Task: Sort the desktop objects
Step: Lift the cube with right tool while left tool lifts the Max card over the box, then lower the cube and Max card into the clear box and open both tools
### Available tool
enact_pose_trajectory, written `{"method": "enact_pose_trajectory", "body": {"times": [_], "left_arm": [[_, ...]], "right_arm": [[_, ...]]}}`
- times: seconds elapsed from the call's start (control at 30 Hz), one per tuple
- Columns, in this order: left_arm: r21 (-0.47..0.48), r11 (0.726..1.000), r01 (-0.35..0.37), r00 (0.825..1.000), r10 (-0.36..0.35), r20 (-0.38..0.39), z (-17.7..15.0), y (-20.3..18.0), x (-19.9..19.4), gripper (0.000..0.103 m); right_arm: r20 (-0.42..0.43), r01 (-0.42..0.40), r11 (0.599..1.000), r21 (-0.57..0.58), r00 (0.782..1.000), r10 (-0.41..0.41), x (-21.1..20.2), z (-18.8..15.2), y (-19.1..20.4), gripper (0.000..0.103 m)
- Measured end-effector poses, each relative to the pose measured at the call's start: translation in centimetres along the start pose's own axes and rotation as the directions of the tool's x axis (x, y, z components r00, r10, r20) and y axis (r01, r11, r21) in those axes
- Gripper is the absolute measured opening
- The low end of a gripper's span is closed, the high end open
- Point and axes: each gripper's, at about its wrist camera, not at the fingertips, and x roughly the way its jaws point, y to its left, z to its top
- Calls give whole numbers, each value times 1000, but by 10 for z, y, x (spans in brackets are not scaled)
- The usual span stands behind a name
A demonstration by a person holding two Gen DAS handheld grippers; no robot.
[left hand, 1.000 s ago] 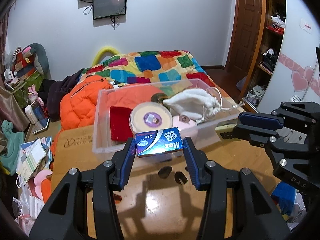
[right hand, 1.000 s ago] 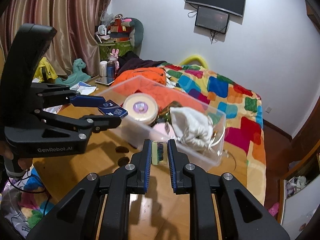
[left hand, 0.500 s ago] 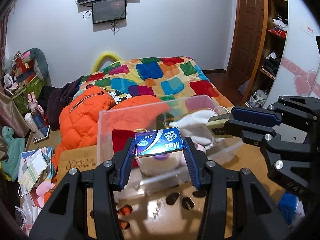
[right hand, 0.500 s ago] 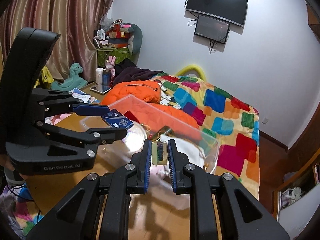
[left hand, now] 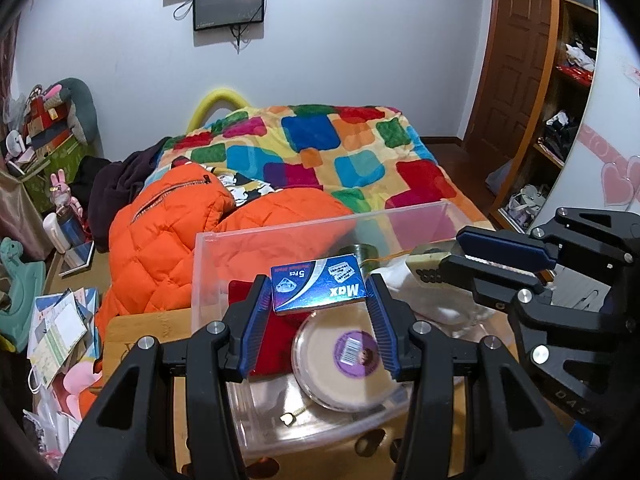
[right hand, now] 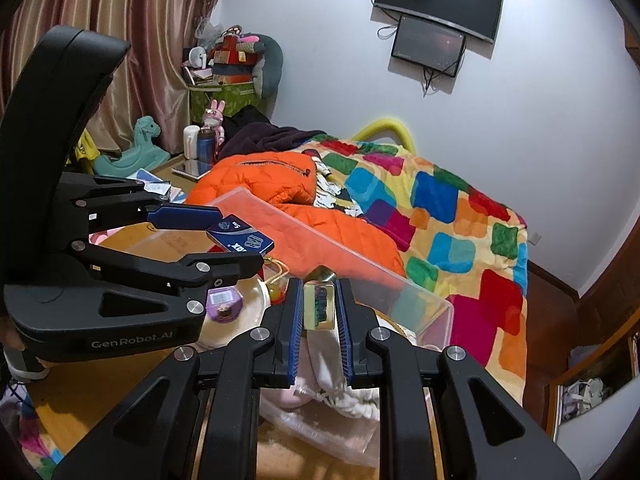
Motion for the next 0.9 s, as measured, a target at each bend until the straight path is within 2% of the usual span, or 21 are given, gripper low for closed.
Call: {"method": "enact_pose_trajectory", "body": {"times": [0.3, 0.6, 0.83, 0.9], "left_arm": [[-29, 1000, 5, 1000, -6, -24, 1, 12, 18, 48], [-27, 1000, 7, 999, -8, -31, 4, 12, 22, 48], [-31, 1000, -4, 1000, 3, -31, 3, 12, 23, 53], [-34, 999, -6, 999, 5, -32, 3, 13, 23, 57]], "right_arm": [[-42, -22, 1000, 4, 999, 22, 27, -1, -3, 14], [-69, -3, 1000, -30, 998, 1, 43, -4, 2, 15], [-71, 24, 998, -64, 997, -28, 43, -7, 8, 15], [-74, 25, 998, -63, 997, -29, 43, -8, 8, 15]]}}
